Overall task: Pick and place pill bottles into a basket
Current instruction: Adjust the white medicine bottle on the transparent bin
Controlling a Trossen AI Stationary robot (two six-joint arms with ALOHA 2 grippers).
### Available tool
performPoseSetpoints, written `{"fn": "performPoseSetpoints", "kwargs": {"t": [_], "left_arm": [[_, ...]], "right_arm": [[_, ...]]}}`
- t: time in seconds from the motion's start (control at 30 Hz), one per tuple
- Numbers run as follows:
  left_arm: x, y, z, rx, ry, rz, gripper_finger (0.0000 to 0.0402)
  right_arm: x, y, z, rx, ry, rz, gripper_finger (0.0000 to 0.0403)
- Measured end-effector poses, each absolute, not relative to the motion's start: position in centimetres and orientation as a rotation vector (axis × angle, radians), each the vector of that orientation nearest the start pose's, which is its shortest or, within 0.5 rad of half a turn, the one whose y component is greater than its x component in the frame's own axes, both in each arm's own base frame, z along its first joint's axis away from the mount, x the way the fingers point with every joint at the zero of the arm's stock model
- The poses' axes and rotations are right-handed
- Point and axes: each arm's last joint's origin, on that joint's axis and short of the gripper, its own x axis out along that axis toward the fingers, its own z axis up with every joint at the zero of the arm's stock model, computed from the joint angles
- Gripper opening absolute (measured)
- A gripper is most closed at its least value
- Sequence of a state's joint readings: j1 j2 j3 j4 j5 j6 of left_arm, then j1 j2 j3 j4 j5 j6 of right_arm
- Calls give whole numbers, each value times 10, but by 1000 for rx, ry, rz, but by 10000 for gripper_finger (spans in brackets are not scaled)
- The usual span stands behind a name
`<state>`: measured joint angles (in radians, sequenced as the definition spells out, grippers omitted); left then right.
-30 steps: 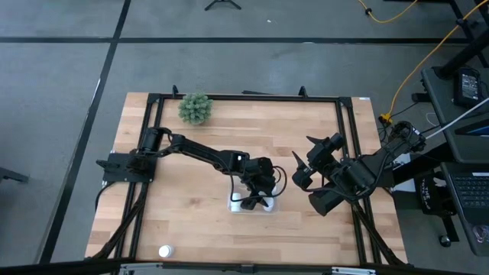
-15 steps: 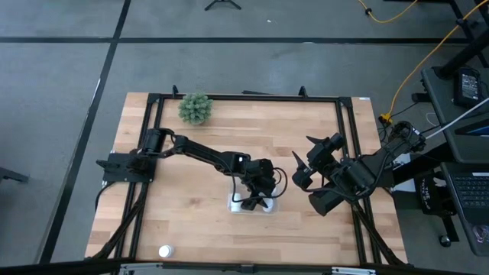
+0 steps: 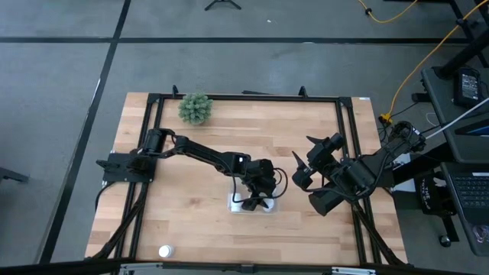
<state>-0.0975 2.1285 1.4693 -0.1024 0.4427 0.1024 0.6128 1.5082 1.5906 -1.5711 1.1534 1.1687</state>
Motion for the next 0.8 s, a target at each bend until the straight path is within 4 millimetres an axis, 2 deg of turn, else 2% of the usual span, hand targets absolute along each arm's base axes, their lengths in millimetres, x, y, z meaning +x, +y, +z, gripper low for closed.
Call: {"fn": "performPoseSetpoints", "kwargs": {"t": [0.3, 0.47, 0.8], "left_arm": [[454, -57, 160, -61, 741, -544, 201], [453, -57, 160, -78, 756, -537, 227], [451, -56, 174, -76, 776, -531, 273]], "right_arm": [[219, 122, 368, -99, 523, -835, 308], [219, 122, 368, -99, 524, -835, 308], [219, 122, 368, -122, 535, -828, 308]]}}
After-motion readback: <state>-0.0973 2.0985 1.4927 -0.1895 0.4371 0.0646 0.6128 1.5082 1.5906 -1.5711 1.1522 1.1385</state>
